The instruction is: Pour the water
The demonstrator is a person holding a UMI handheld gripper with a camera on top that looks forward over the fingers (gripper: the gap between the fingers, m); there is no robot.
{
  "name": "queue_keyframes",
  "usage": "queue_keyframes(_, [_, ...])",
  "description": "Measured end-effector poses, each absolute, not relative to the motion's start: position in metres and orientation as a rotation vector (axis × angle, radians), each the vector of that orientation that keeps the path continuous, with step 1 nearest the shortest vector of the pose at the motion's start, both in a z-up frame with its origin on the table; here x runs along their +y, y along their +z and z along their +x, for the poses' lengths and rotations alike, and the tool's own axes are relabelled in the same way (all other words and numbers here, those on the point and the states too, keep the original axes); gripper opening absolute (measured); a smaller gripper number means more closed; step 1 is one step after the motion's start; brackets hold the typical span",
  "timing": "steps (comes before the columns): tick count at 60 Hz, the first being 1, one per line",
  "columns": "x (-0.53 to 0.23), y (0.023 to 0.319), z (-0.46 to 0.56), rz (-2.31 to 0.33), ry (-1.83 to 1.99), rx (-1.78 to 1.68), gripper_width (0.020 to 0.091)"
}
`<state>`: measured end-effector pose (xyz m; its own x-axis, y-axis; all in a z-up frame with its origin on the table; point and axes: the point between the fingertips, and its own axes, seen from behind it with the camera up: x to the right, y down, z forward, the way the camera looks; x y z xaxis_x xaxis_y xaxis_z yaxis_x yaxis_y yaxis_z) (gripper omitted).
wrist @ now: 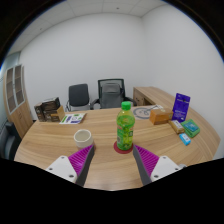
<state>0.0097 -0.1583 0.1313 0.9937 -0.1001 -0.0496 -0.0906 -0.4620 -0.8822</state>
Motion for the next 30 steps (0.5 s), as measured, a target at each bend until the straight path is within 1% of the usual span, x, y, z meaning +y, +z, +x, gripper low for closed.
queue_keyframes(2, [-0.165,0.143,-0.001,-2.054,-0.013,0.13,0.0793])
queue_keyframes(15, [-0.188,0.189,-0.035,-2.016,-0.035,0.124,0.0802])
queue_keyframes(30, [-0.195,0.213,-0.053,-1.998,-0.047,0.157,0.0797])
